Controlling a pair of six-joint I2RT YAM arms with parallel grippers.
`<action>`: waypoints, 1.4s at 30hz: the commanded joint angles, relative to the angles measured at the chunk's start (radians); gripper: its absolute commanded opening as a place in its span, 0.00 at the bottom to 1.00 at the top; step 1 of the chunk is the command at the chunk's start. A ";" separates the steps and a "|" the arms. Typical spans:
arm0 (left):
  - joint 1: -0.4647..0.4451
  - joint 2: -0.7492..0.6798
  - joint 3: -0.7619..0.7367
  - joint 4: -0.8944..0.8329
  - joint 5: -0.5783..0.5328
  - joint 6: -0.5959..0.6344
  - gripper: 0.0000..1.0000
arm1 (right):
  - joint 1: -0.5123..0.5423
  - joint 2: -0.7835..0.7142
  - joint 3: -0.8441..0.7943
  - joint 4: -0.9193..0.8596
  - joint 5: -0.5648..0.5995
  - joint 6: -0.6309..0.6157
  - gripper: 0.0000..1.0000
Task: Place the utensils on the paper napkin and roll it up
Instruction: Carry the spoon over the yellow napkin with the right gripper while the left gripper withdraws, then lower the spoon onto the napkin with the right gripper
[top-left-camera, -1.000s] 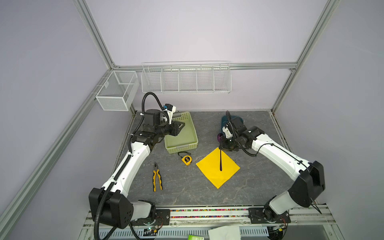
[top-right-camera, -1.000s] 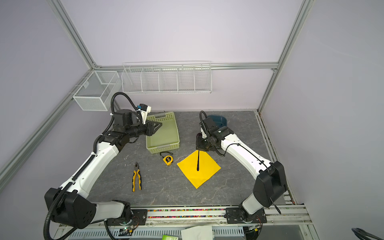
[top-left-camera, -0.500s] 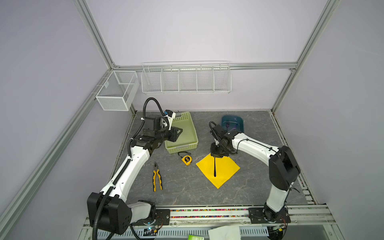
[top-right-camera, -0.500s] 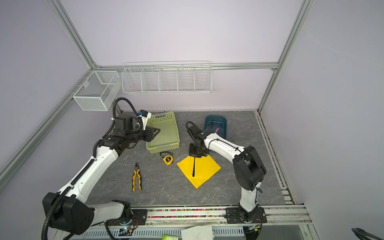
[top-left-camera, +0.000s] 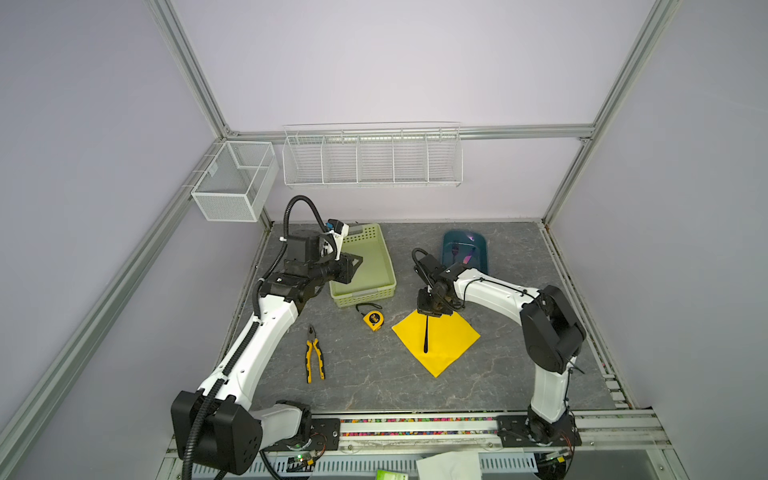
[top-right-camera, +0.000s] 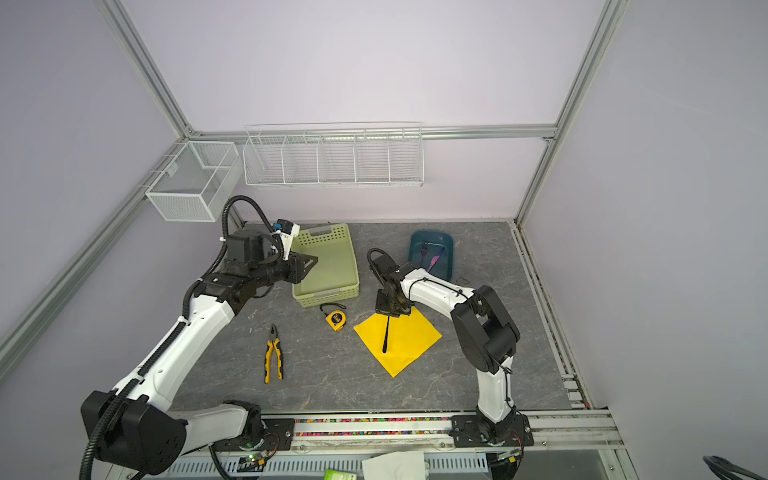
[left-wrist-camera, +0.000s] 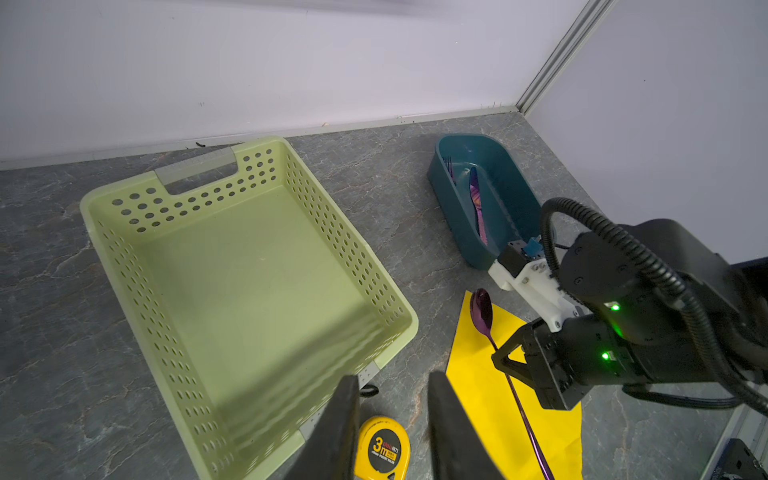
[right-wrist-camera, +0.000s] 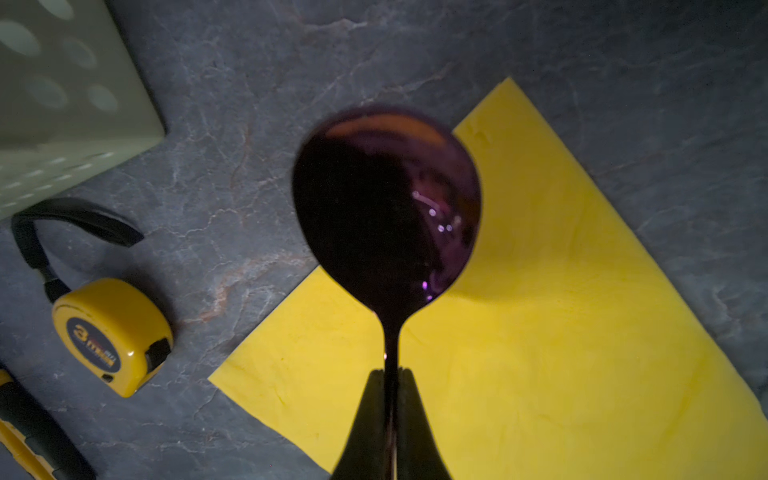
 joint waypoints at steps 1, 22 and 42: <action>0.005 -0.019 -0.014 0.013 -0.011 0.005 0.30 | 0.007 0.018 -0.006 0.022 0.021 0.011 0.07; 0.004 -0.021 -0.020 0.018 -0.023 0.010 0.30 | 0.005 0.079 0.007 0.035 0.042 0.002 0.07; 0.004 -0.015 -0.016 0.013 -0.023 0.013 0.30 | 0.007 0.069 -0.028 0.017 0.037 -0.004 0.07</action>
